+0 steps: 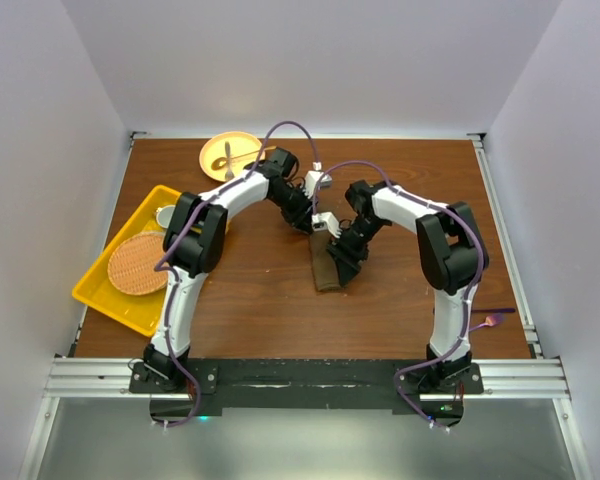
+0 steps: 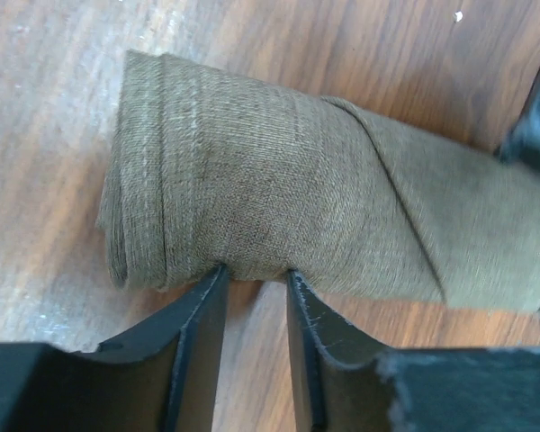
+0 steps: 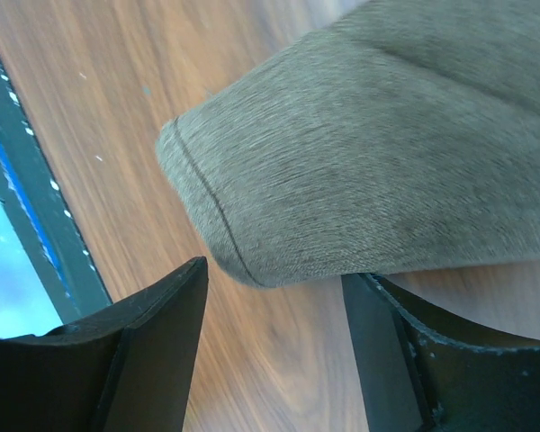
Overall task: Fold the napkin into a case and place the utensils inside
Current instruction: Rotate the smaller rectangle-folded napkin at the center of the board, then pick up the spoon from the corner of the board.
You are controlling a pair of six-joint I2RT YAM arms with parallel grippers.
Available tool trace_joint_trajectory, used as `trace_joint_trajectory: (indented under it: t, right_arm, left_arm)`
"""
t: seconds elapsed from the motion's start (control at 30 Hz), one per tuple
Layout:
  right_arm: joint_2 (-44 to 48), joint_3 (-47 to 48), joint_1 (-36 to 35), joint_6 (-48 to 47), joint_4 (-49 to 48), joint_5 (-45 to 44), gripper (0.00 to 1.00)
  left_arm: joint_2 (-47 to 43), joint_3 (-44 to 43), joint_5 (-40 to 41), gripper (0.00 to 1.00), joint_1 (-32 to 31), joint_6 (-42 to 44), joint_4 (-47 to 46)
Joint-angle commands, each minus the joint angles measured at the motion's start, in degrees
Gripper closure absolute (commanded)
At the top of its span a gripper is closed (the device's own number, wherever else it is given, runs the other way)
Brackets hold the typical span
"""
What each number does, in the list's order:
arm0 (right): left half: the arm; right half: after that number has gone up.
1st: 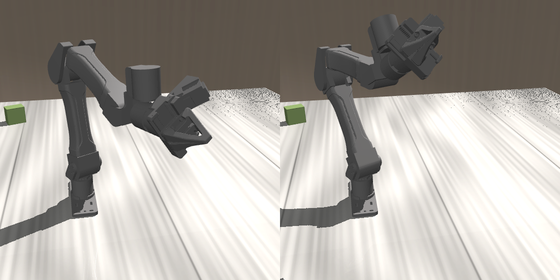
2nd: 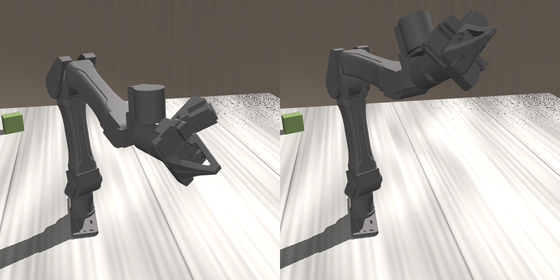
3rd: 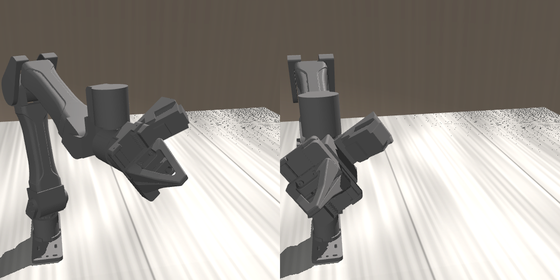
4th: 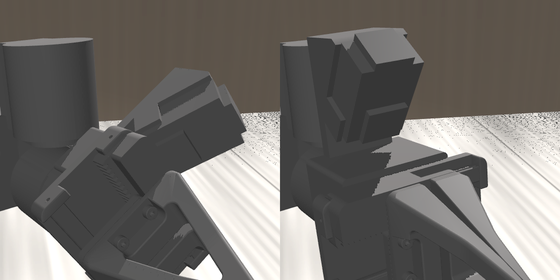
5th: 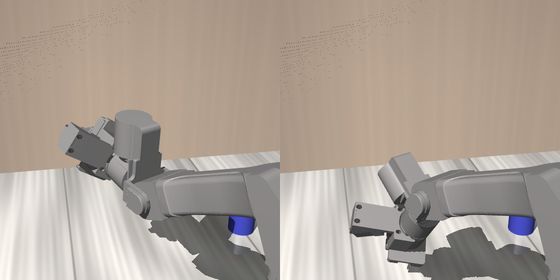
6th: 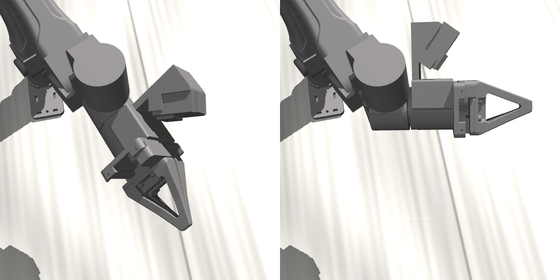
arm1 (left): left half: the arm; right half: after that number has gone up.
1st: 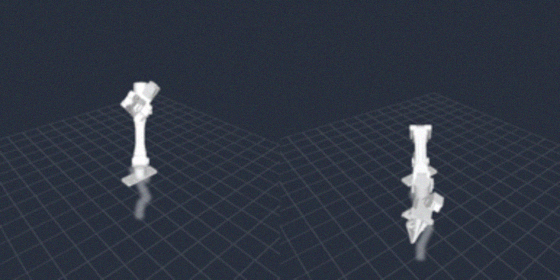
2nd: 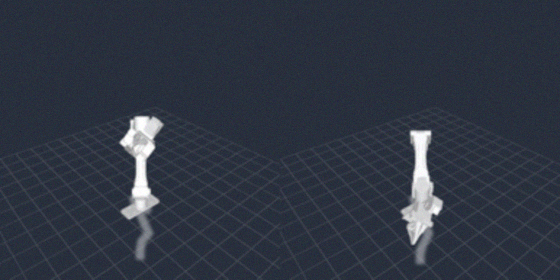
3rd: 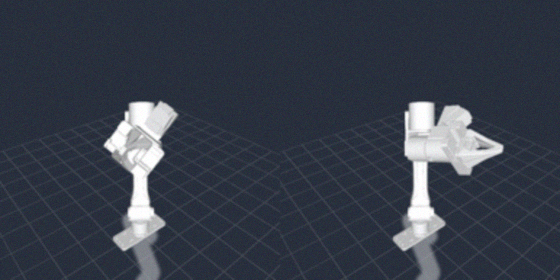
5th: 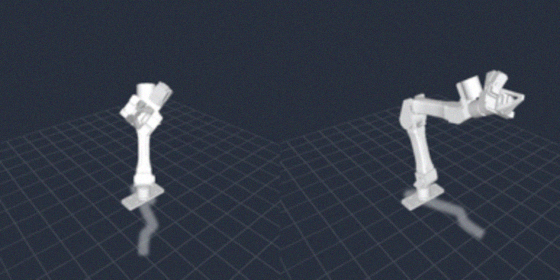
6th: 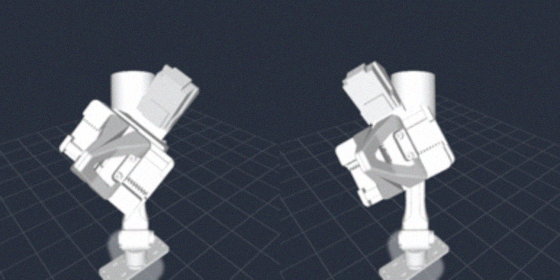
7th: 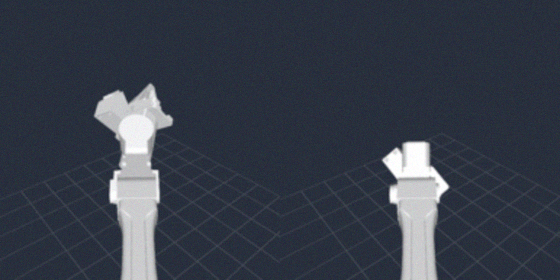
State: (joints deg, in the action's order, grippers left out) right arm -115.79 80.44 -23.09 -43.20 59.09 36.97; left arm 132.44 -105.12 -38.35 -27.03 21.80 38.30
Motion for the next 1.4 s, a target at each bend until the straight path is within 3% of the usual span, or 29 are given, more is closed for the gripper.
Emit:
trace_joint_trajectory:
  t: [0.0,0.17,0.33,0.53,0.67,0.8,1.2,1.37]
  right_arm:
    - [2.3,2.0,-0.4,1.6,-1.2,2.0,0.33]
    - [11.1,5.6,9.5,-1.3,6.5,-0.3,0.29]
    - [18.7,8.0,19.8,-17.8,18.9,-10.7,0.23]
    - [24.6,-0.8,36.3,-39.9,22.5,-22.9,0.19]
    - [27.8,-9.5,44.3,-50.4,16.2,-25.9,0.2]
    - [30.4,-16.7,47.1,-58.3,8.7,-25.2,0.2]
    - [34.1,-34.7,47.3,-63.9,-11.4,-28.8,0.27]
    - [31.9,-39.0,47.4,-64.4,-18.6,-30.9,0.48]
  left_arm:
    - [-0.5,-2.4,-1.1,0.6,0.2,0.2,0.0]
    - [-9.6,4.7,-2.5,0.48,3.7,-1.7,-4.6]
    - [-17.3,7.8,-2.9,0.42,5.4,0.5,-4.7]
    - [-21.1,8.3,-3.1,0.41,5.5,1.1,-0.8]
    - [-23.8,11.3,-3.0,0.4,5.4,1.0,-0.4]
    - [-26.0,13.4,-2.2,0.4,5.4,0.8,-0.2]
    - [-32.4,20.8,0.5,0.4,5.4,1.4,0.3]
    - [-32.3,21.2,0.2,0.4,5.4,1.1,0.5]
